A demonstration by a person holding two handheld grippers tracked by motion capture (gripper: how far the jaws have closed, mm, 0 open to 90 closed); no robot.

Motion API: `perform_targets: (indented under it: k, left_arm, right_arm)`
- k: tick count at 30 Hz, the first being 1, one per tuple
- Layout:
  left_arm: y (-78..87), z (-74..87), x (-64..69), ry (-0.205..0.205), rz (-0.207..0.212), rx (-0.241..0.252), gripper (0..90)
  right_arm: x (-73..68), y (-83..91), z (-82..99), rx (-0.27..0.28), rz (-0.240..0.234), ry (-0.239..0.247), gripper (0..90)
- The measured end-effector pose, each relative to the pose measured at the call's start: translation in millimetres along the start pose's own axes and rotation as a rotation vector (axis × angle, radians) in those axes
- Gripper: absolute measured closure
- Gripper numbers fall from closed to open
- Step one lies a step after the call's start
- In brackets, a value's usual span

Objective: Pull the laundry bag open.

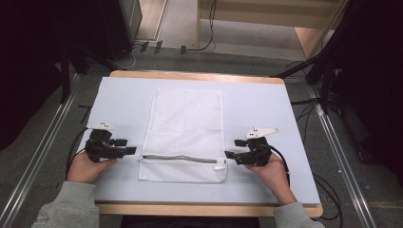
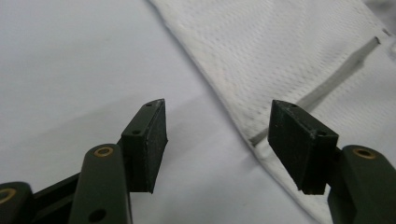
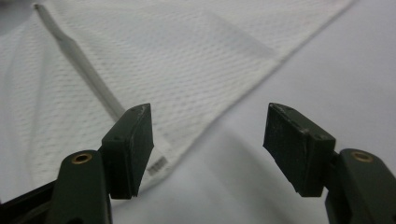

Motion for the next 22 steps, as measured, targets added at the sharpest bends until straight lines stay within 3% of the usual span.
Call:
perform_targets:
  k: [4, 5, 10, 18, 20, 22]
  left_arm:
    - [0.5, -1.4, -11.2, -0.004, -0.075, 0.034, 32.6]
    - [-0.1, -1.9, -12.3, -0.004, -0.077, 0.038, 30.7]
    - [-2.3, -5.7, -16.1, -0.03, -0.105, 0.045, 27.2]
    - [-11.1, -10.1, -24.0, -0.018, -0.128, 0.053, 23.7]
    - [-12.2, -10.4, -26.0, -0.031, -0.114, 0.04, 23.7]
    - [-12.5, -10.4, -26.8, -0.053, -0.138, 0.041, 23.7]
  right_arm:
    - [16.5, 3.6, 9.1, -0.009, 0.074, -0.058, 30.4]
    - [21.7, 3.2, 12.9, -0.025, 0.104, -0.076, 28.9]
    - [31.8, 3.4, 20.7, -0.039, 0.141, -0.094, 23.9]
    - [32.6, 7.2, 28.3, -0.044, 0.163, -0.046, 19.5]
    - [34.7, 7.9, 29.5, -0.037, 0.178, -0.047, 19.5]
    - [35.4, 7.9, 30.5, -0.028, 0.187, -0.039, 19.6]
Point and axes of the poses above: each handheld gripper's, and its own axes: y roughly backward along the jaws, z roughly out of its underside, x roughly to its right, the point moved 3 cm from there along -y, roughly forward along the jaws, and after that the axes turned 7 degrees about y, right-handed, at the moved point
